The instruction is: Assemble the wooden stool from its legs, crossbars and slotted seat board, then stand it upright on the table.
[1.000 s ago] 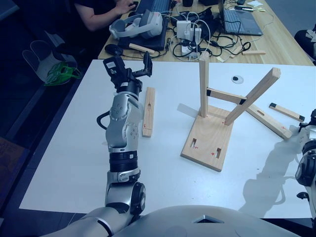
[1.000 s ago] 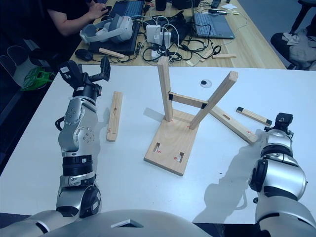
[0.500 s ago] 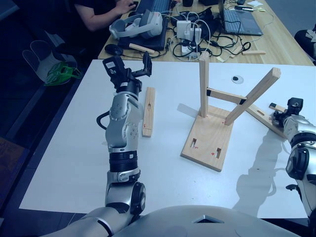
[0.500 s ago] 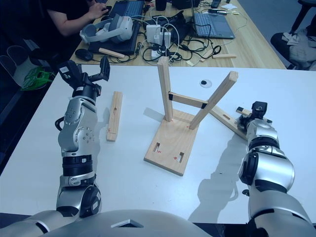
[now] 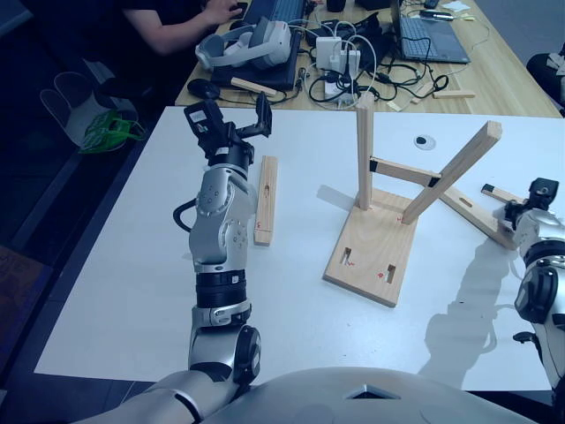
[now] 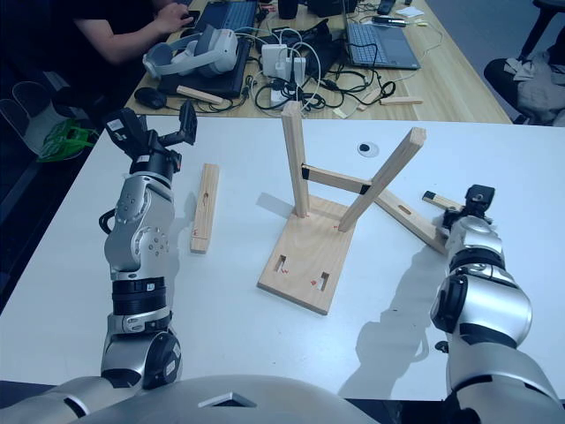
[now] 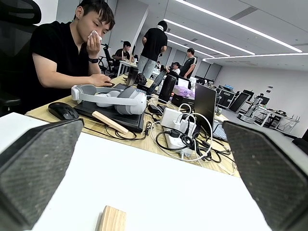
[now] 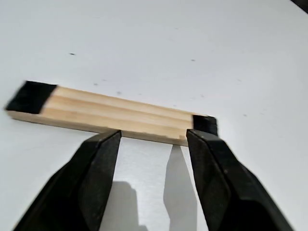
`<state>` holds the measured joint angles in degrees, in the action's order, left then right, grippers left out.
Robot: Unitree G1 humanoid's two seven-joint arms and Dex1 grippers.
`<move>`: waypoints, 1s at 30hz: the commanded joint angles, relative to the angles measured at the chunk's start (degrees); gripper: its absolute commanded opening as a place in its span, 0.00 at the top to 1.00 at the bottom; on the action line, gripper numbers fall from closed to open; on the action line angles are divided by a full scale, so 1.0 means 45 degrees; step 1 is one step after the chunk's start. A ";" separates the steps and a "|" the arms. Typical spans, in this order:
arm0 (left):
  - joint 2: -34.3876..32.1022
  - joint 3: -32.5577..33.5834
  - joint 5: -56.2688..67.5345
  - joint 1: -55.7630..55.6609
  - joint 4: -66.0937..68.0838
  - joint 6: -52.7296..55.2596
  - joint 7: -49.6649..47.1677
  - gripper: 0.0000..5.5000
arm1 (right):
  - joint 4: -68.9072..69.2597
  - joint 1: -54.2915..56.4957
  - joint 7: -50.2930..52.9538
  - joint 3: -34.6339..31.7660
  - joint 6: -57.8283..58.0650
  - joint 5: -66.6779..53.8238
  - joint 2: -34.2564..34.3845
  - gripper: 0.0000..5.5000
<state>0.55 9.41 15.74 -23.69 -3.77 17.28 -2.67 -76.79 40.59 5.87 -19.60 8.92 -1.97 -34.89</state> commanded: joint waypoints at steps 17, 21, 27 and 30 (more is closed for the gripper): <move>0.0120 0.0041 0.0056 -0.0219 0.0145 0.0059 -0.0062 0.02 | 0.0240 0.0846 -0.1440 -0.0103 -0.1451 -0.0218 0.0481 0.54; 0.0140 0.0074 0.0052 -0.0203 0.0189 0.0011 -0.0067 0.02 | 0.0178 0.0932 -0.1336 -0.0132 -0.1828 -0.0227 0.0366 0.54; 0.0158 0.0078 0.0036 -0.0084 0.0209 -0.0066 -0.0035 0.02 | 0.0133 0.0903 -0.1444 0.0026 -0.2029 -0.0085 0.0419 0.54; 0.0171 0.0052 0.0033 -0.0059 0.0256 -0.0091 -0.0002 0.02 | 0.0117 0.0853 -0.1526 0.0042 -0.2076 -0.0110 0.0420 0.54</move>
<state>1.10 9.63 15.78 -23.72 -3.24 16.89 -2.62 -76.23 43.98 -0.56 -19.38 -0.17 -2.42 -32.59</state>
